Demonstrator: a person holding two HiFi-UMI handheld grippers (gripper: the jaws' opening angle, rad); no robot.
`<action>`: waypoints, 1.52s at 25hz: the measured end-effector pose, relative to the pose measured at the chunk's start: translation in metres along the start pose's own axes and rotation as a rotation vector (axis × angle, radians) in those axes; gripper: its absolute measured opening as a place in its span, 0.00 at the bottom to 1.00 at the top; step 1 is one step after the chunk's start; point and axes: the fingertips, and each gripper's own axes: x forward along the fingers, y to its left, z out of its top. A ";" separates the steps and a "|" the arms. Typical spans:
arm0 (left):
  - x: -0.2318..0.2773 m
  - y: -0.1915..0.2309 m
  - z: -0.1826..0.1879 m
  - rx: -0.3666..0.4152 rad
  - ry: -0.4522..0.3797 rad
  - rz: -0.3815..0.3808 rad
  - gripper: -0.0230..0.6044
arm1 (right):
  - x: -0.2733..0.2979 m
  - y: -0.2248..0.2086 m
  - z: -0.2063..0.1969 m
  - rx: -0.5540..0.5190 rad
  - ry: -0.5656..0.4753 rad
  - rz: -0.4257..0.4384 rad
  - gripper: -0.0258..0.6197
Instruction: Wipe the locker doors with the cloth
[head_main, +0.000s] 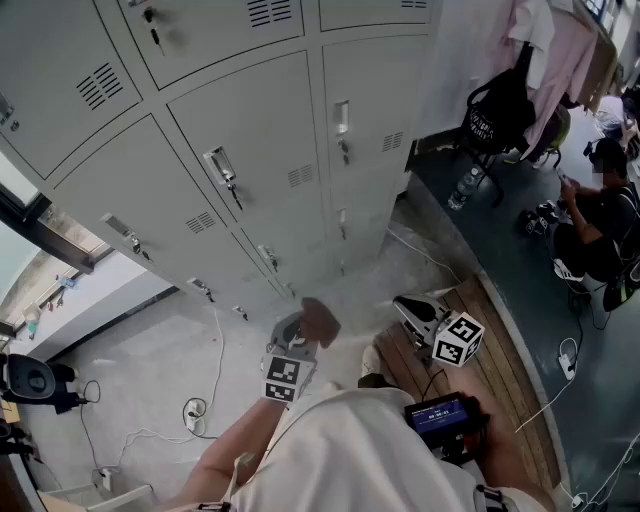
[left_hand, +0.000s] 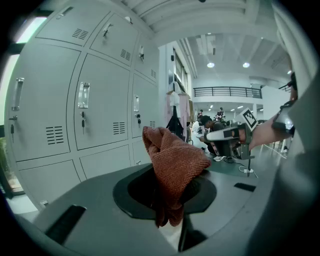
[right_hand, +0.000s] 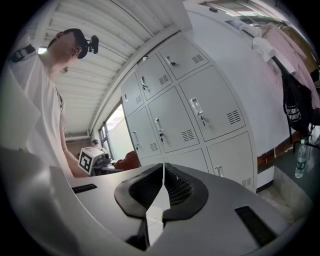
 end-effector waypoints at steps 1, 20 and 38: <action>0.009 -0.001 0.004 -0.003 0.001 0.005 0.16 | 0.000 -0.010 0.002 0.004 0.002 0.006 0.07; 0.158 0.018 0.045 -0.011 0.067 0.158 0.16 | 0.015 -0.168 0.062 0.034 0.016 0.094 0.07; 0.290 0.158 0.066 -0.300 0.090 0.413 0.16 | 0.010 -0.254 0.083 0.087 0.003 -0.076 0.07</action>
